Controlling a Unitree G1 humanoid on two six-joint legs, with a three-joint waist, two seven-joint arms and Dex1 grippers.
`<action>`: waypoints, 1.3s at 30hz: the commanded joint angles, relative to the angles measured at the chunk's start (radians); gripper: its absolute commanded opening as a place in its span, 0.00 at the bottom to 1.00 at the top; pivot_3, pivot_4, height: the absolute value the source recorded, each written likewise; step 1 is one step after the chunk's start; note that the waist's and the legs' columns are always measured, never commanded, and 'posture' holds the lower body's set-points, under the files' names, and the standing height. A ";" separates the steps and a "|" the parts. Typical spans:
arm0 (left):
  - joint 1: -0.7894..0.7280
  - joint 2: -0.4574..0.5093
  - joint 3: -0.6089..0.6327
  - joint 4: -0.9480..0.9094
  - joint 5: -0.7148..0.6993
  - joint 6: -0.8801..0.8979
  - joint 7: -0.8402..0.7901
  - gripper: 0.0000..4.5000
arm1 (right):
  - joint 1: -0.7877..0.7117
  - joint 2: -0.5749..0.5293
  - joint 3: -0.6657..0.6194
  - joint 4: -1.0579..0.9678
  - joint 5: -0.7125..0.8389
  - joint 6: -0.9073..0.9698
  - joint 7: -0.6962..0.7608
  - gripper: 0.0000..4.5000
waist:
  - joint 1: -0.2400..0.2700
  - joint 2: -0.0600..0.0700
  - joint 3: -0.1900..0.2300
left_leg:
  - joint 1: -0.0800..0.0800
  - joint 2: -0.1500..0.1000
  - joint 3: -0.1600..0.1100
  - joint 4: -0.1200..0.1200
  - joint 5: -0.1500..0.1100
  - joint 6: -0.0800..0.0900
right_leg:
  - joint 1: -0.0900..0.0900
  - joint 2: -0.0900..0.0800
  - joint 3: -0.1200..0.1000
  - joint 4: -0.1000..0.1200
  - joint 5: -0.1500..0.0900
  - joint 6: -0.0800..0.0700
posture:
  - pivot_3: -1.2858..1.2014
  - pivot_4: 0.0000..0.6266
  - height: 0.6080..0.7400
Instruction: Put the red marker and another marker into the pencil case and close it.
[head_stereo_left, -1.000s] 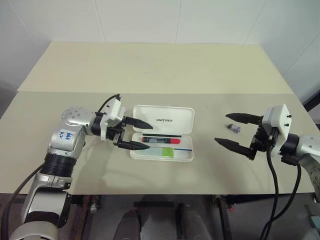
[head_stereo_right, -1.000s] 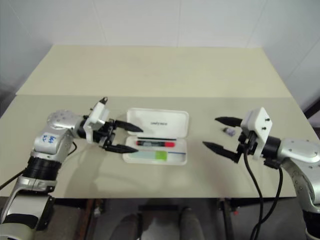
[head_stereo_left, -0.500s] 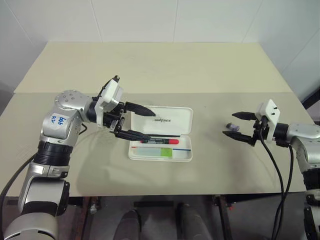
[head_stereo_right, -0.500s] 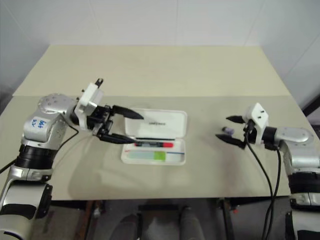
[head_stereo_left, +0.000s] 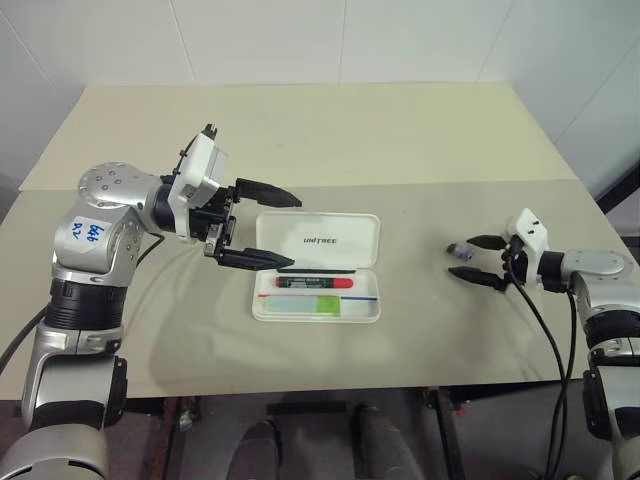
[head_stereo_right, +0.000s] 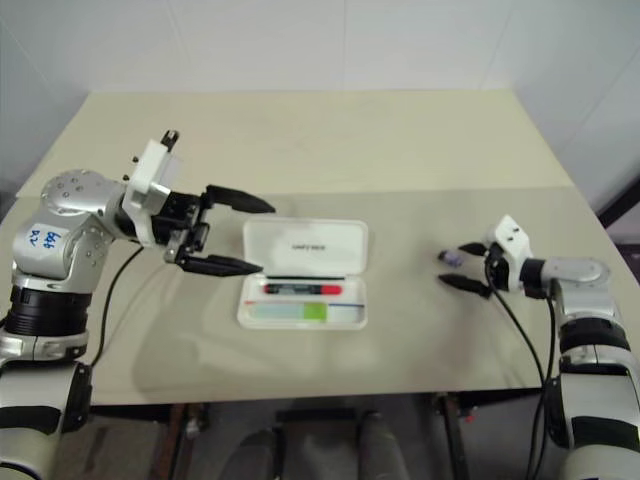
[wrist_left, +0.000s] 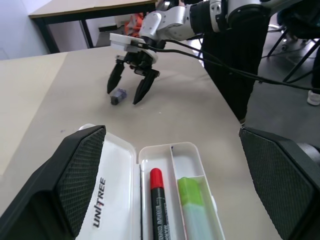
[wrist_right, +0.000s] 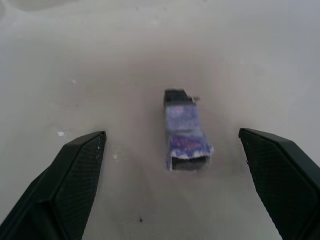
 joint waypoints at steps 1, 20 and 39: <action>-0.030 0.021 0.028 -0.031 -0.016 -0.005 0.006 1.00 | -0.033 0.010 -0.020 0.035 -0.009 -0.024 -0.014 0.96 | -0.005 0.000 0.000 | 0.000 0.000 0.000 0.000 0.000 0.000 | 0.000 0.000 0.000 0.000 0.000 0.000 | 0.52 0.24 1.00; 0.026 0.004 0.018 0.068 0.051 -0.167 0.014 1.00 | 0.071 0.097 -0.061 -0.336 0.104 0.094 0.062 0.08 | -0.025 0.001 0.000 | 0.001 0.000 0.000 0.000 0.002 -0.002 | 0.000 0.000 0.001 0.003 0.001 0.001 | 0.52 0.24 1.00; 0.212 0.016 0.013 0.055 0.068 -0.283 -0.006 1.00 | 0.447 0.120 0.125 -1.368 0.313 0.593 -0.105 0.08 | 0.015 0.001 0.000 | 0.000 0.000 -0.003 0.003 0.002 -0.002 | -0.001 0.001 0.000 0.007 -0.001 -0.001 | 0.52 0.24 1.00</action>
